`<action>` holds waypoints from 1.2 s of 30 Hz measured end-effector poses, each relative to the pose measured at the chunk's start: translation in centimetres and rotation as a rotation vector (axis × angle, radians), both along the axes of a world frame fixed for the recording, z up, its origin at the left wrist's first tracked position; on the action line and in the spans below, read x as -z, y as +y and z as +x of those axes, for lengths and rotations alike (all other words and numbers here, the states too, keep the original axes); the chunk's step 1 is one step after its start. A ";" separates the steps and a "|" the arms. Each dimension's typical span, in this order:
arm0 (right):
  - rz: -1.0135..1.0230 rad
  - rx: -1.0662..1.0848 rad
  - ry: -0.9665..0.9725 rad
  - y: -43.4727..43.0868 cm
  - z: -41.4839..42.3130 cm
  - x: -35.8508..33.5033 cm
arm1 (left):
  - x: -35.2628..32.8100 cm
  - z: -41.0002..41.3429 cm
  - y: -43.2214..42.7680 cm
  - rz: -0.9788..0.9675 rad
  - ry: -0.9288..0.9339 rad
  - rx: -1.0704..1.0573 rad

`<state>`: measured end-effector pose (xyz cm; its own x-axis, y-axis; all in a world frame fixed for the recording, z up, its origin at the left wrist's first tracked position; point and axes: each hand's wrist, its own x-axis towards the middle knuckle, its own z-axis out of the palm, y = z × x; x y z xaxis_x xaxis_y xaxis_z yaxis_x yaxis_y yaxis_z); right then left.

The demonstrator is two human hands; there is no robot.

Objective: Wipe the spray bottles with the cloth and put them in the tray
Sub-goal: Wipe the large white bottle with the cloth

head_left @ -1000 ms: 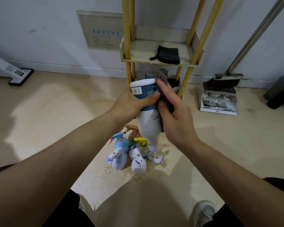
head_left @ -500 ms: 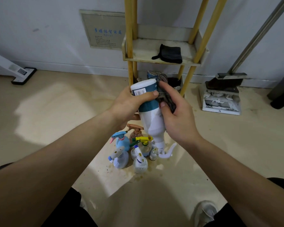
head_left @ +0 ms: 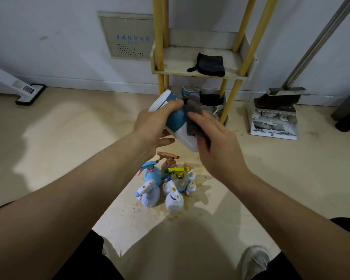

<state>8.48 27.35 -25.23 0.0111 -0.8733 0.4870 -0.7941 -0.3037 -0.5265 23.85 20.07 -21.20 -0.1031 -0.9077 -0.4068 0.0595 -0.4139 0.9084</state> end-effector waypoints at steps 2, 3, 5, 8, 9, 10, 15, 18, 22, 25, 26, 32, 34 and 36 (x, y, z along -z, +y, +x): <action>0.069 0.045 -0.095 -0.5 -0.6 -0.5 | 0.3 0.0 -0.1 -0.028 -0.096 0.029; 0.099 0.057 -0.108 -0.6 -0.7 -0.5 | 0.4 0.0 -0.1 -0.047 -0.119 0.033; 0.129 0.054 -0.115 -0.7 -0.7 -0.4 | 0.6 -0.1 -0.2 -0.075 -0.144 0.018; 0.114 0.059 -0.069 -0.6 -0.5 -0.3 | 1.0 -0.2 -0.4 -0.090 -0.162 -0.001; 0.100 0.067 -0.028 -0.6 -0.4 -0.3 | 1.1 -0.2 -0.6 -0.084 -0.168 -0.010; 0.084 0.071 0.016 -0.5 -0.3 -0.3 | 1.3 -0.2 -0.6 -0.072 -0.170 -0.020; 0.012 0.072 0.186 0.6 1.2 0.6 | 1.4 -0.3 -0.6 0.031 -0.057 -0.085; -0.043 0.062 0.170 0.5 1.0 0.8 | 1.1 -0.4 -0.4 0.088 0.034 -0.049; -0.093 0.106 0.080 -0.5 -0.4 0.2 | 0.7 -0.9 0.3 0.130 0.125 0.045; -0.092 0.128 0.047 -0.8 -0.7 -0.1 | 0.6 -1.0 0.4 0.132 0.098 0.092; -0.088 0.134 0.040 -0.9 -0.9 -0.2 | 0.7 -1.0 0.5 0.135 0.070 0.118; -0.092 0.187 -0.051 -1.1 -1.8 -0.6 | 1.4 -1.5 1.4 0.097 -0.066 0.284; -0.083 0.208 -0.081 -1.0 -1.7 -0.5 | 1.5 -1.5 1.4 0.069 -0.090 0.308; -0.078 0.231 -0.128 -1.0 -1.8 -0.5 | 1.7 -1.6 1.4 0.049 -0.072 0.319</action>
